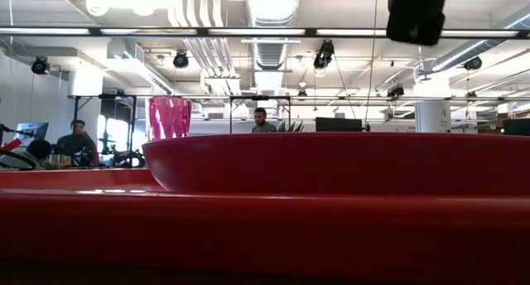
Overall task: Pick and place plate/cup/fork/spoon on tray
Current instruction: Move the orange tray to the bottom center of the table
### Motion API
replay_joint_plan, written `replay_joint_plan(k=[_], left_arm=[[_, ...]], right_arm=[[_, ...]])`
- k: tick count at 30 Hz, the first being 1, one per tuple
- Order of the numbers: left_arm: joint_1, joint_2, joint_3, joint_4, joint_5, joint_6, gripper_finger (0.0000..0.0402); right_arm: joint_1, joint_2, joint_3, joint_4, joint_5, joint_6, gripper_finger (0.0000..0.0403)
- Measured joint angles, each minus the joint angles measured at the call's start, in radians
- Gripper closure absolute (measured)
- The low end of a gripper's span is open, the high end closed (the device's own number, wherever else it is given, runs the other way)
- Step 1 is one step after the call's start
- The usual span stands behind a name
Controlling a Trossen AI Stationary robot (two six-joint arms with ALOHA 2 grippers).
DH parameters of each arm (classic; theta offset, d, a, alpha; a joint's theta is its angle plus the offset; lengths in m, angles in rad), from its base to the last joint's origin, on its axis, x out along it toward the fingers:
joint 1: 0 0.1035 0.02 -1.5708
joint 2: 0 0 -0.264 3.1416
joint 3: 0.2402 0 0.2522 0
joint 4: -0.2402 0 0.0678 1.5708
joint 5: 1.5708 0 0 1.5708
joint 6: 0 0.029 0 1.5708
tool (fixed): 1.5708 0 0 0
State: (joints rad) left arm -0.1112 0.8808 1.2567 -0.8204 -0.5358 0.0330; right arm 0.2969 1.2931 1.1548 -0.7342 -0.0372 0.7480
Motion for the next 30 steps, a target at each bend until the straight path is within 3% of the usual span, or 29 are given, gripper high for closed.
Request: replay_joint_plan(k=[5, 8, 17, 21, 30], left_arm=[[0.0, -0.052, 0.036, 0.001, -0.026, 0.009, 0.0252], [0.0, -0.086, 0.036, 0.0, -0.052, 0.019, 0.0252], [0.0, -0.148, 0.034, 0.0, -0.076, 0.036, 0.0252], [0.0, -0.157, 0.031, 0.0, -0.076, 0.036, 0.0252], [0.0, -0.147, 0.031, 0.0, -0.076, 0.036, 0.0252]], right_arm=[[0.114, 0.018, -0.113, 0.387, -0.024, 0.137, 0.0394], [0.187, 0.032, -0.139, 0.512, -0.025, 0.235, 0.0394], [0.356, 0.136, -0.118, 0.523, -0.051, 0.574, 0.0394], [0.376, 0.222, -0.1, 0.528, -0.059, 0.615, 0.0394], [0.385, 0.419, -0.05, 0.526, -0.224, 0.611, 0.0394]])
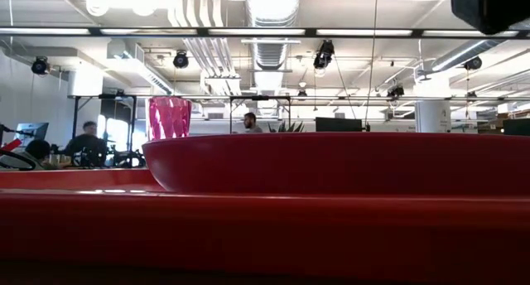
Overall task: Pick and place plate/cup/fork/spoon on tray
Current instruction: Move the orange tray to the bottom center of the table
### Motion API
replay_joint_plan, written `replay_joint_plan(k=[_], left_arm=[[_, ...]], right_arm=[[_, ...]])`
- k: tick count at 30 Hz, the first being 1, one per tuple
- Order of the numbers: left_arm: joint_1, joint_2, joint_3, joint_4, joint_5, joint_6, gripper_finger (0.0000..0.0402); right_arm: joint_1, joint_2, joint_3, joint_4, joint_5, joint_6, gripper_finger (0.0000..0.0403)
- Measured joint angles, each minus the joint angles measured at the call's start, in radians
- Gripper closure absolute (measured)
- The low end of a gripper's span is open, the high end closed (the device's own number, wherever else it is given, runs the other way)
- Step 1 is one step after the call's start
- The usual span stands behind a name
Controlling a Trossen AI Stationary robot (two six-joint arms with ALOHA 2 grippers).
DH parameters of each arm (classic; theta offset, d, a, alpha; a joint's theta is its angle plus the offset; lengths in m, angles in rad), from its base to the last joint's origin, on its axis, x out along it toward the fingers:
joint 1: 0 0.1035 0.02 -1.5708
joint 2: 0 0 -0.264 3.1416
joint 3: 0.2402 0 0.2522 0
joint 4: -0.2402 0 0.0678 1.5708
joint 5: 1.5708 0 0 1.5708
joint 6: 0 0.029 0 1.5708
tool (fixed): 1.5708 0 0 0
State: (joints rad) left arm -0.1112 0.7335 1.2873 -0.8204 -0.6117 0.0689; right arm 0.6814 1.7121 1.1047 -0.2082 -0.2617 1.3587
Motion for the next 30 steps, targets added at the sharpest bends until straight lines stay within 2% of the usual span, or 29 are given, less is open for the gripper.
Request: replay_joint_plan(k=[4, 9, 16, 22, 30], left_arm=[[0.0, 0.0, 0.0, 0.0, 0.0, 0.0, 0.0252], [0.0, -0.002, 0.0, 0.0, 0.0, 0.023, 0.0252], [0.0, -0.004, -0.001, 0.0, 0.0, 0.024, 0.0252], [0.0, -0.006, 0.001, 0.001, 0.0, 0.025, 0.0252], [0.0, -0.009, 0.0, 0.005, 0.0, 0.025, 0.0252]], right_arm=[[-0.001, 0.027, 0.013, 0.006, 0.001, -0.007, 0.0394], [-0.002, 0.043, 0.02, 0.01, 0.08, -0.021, 0.0394], [-0.006, 0.06, 0.018, 0.01, 0.132, -0.025, 0.0394], [0.002, 0.09, 0.016, 0.007, 0.107, -0.024, 0.0394], [0.049, 0.078, 0.012, -0.087, -0.005, 0.007, 0.0394]])
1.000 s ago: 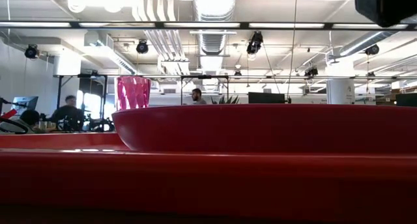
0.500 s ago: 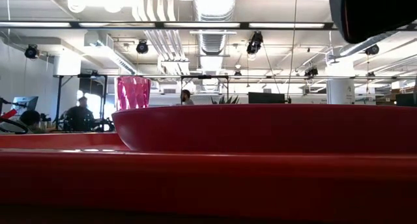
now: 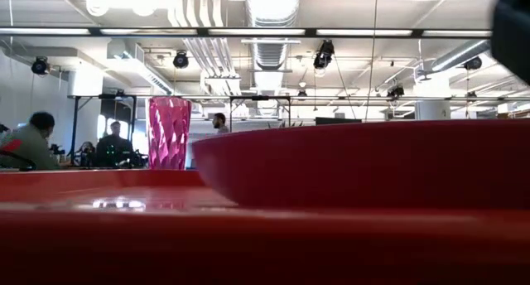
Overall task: Pick and place plate/cup/fork/spoon on tray
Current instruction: Move the orange tray to the bottom center of the table, then adjust the pink plate on the orange tray
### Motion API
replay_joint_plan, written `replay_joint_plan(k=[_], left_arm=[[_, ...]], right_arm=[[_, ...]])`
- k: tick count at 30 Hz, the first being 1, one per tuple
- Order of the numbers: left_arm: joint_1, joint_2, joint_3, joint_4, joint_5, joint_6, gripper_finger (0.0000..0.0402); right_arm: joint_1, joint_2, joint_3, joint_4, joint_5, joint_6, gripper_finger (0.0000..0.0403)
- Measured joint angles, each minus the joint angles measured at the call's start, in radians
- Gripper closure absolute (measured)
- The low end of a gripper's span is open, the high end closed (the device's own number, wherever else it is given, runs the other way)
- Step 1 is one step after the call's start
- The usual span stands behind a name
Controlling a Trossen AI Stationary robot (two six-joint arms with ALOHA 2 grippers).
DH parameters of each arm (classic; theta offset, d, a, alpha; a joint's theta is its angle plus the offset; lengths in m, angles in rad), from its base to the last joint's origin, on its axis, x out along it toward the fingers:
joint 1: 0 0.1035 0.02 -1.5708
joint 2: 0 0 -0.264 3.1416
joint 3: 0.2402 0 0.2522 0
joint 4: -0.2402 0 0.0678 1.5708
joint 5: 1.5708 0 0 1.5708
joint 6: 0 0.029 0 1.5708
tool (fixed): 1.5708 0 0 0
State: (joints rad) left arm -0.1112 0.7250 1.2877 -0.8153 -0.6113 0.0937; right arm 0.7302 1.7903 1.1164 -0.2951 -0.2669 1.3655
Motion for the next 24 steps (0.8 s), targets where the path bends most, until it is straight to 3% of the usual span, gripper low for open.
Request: replay_joint_plan(k=[11, 15, 22, 24], left_arm=[[0.0, 0.0, 0.0, 0.022, 0.0, 0.0, 0.0252], [0.0, 0.006, -0.001, 0.022, 0.0, -0.001, 0.0252], [0.0, 0.013, -0.001, 0.022, 0.001, -0.001, 0.0252], [0.0, 0.013, -0.001, 0.022, 0.001, -0.001, 0.0252]], right_arm=[[0.059, -0.059, -0.005, -0.289, -0.036, 0.047, 0.0394], [0.052, -0.116, 0.002, -0.298, 0.111, 0.04, 0.0394], [-0.004, -0.278, 0.006, -0.366, 0.482, 0.044, 0.0394], [-0.028, -0.321, 0.006, -0.382, 0.534, 0.018, 0.0394]])
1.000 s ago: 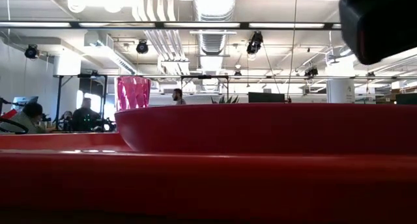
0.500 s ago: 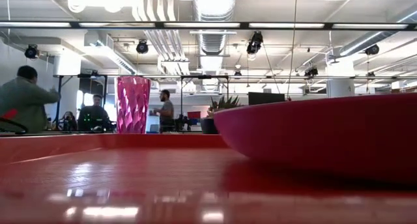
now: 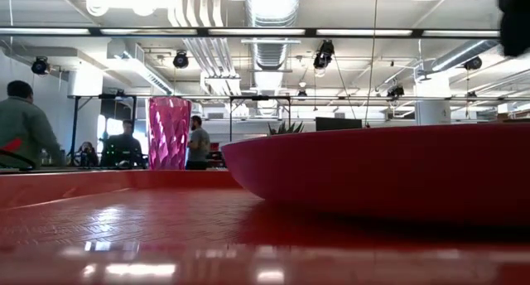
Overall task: Pick and place plate/cup/fork/spoon on tray
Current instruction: Adjust the pink plate on the orange tray
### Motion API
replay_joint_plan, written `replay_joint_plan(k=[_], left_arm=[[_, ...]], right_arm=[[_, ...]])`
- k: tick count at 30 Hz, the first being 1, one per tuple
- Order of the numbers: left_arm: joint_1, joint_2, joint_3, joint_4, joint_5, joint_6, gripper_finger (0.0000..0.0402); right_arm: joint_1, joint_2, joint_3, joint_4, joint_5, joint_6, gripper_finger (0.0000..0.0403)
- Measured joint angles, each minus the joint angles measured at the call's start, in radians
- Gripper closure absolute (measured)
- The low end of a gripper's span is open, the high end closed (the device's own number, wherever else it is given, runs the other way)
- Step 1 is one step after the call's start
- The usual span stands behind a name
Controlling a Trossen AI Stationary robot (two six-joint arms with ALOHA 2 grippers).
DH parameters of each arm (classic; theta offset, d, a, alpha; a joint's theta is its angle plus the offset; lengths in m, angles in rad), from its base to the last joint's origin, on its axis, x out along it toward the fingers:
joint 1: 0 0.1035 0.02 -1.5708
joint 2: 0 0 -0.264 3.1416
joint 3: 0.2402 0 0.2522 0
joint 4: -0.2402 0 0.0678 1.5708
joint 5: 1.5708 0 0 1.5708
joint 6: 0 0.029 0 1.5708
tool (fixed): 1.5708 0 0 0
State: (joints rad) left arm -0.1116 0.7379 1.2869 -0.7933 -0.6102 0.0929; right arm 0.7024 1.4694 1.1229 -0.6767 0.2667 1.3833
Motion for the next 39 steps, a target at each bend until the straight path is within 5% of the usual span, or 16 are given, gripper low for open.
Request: replay_joint_plan(k=[11, 17, 21, 28, 39], left_arm=[[0.0, -0.008, 0.0, -0.001, 0.0, 0.0, 0.0252], [0.0, -0.013, 0.0, -0.001, 0.0, 0.0, 0.0252], [0.0, -0.016, -0.001, -0.001, 0.0, 0.0, 0.0252], [0.0, -0.022, -0.001, -0.002, 0.0, 0.0, 0.0252], [0.0, -0.021, -0.002, -0.002, 0.0, -0.001, 0.0252]], right_arm=[[-0.243, -0.061, -0.019, -0.216, 0.066, -0.182, 0.0394], [-0.349, -0.051, -0.04, -0.04, -0.113, -0.354, 0.0394], [-0.355, -0.011, -0.049, 0.031, -0.146, -0.42, 0.0394], [-0.35, 0.046, -0.051, -0.268, -0.219, -0.329, 0.0394], [-0.315, 0.126, -0.054, -0.194, -0.35, -0.328, 0.0394]])
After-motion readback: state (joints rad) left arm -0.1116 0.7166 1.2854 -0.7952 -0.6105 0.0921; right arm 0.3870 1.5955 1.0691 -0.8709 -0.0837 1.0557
